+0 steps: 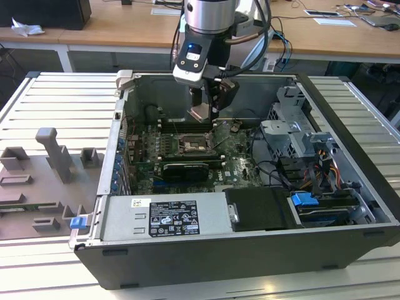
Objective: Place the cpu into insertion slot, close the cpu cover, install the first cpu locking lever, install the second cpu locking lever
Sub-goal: 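Place the cpu into insertion slot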
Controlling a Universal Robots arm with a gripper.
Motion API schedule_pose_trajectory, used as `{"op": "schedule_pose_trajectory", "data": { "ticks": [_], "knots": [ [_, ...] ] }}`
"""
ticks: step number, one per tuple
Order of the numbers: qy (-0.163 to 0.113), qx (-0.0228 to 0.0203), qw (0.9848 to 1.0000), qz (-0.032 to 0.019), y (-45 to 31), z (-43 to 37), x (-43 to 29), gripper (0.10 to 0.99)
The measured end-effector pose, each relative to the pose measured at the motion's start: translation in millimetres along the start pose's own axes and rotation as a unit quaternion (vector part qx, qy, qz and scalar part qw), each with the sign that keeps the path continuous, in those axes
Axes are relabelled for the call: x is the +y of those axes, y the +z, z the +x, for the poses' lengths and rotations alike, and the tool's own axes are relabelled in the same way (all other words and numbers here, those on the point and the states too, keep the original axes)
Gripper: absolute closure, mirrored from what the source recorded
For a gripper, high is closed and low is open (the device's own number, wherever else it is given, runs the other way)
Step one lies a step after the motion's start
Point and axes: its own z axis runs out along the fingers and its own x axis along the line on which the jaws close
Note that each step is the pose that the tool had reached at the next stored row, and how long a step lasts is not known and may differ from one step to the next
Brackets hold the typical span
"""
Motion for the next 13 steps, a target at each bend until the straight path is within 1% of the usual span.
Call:
{"op": "schedule_pose_trajectory", "data": {
  "ticks": [13],
  "knots": [
    [0.005, -0.0004, 1.0000, -0.0001, 2.8, 0.0, -0.2, 0.545]
  ]
}}
